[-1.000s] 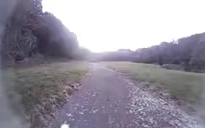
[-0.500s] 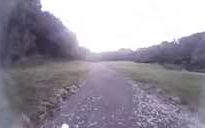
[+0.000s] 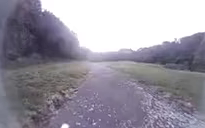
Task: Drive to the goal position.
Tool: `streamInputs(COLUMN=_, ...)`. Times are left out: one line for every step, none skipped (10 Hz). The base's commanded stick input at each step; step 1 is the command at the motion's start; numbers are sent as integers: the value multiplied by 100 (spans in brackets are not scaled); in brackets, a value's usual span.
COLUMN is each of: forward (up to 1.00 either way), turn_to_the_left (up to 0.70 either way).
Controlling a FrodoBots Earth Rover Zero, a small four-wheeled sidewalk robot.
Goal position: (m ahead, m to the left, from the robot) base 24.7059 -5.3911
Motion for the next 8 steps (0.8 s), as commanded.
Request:
streamInputs(forward=70, turn_to_the_left=0)
streamInputs(forward=70, turn_to_the_left=0)
streamInputs(forward=70, turn_to_the_left=0)
streamInputs(forward=70, turn_to_the_left=0)
streamInputs(forward=70, turn_to_the_left=0)
streamInputs(forward=70, turn_to_the_left=0)
streamInputs(forward=70, turn_to_the_left=0)
streamInputs(forward=70, turn_to_the_left=0)
